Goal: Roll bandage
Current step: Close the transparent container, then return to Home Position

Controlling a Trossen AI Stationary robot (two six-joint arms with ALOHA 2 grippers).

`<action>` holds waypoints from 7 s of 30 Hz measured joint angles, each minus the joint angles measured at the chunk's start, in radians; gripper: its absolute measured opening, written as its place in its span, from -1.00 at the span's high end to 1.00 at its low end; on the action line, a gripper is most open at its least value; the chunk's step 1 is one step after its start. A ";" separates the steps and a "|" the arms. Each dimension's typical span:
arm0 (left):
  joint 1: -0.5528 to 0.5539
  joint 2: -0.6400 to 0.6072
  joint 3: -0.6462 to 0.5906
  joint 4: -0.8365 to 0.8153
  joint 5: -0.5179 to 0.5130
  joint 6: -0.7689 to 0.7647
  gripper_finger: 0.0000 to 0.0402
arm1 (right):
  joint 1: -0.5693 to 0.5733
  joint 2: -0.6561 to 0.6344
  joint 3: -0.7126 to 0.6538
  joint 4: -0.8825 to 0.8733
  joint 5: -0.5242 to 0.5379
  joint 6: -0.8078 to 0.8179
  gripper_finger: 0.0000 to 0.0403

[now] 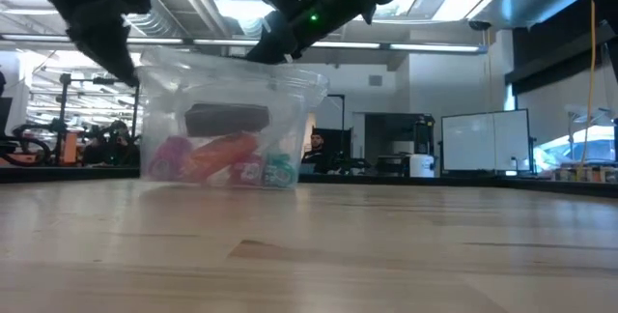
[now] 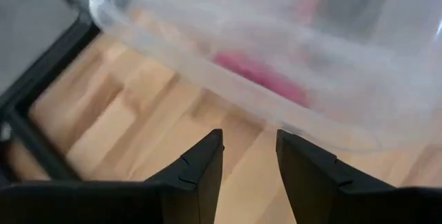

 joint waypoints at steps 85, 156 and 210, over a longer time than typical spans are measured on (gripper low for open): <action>-0.052 0.044 0.174 0.057 0.154 0.040 0.36 | 0.034 0.047 0.186 -0.327 -0.104 -0.067 0.78; -0.039 0.046 -0.032 0.195 -0.078 -0.108 0.36 | -0.174 -0.121 -0.145 -0.207 -0.386 -0.023 0.07; -0.303 -0.347 -0.362 0.993 0.034 0.326 0.99 | -0.098 -1.416 -1.266 0.234 -0.120 0.481 0.96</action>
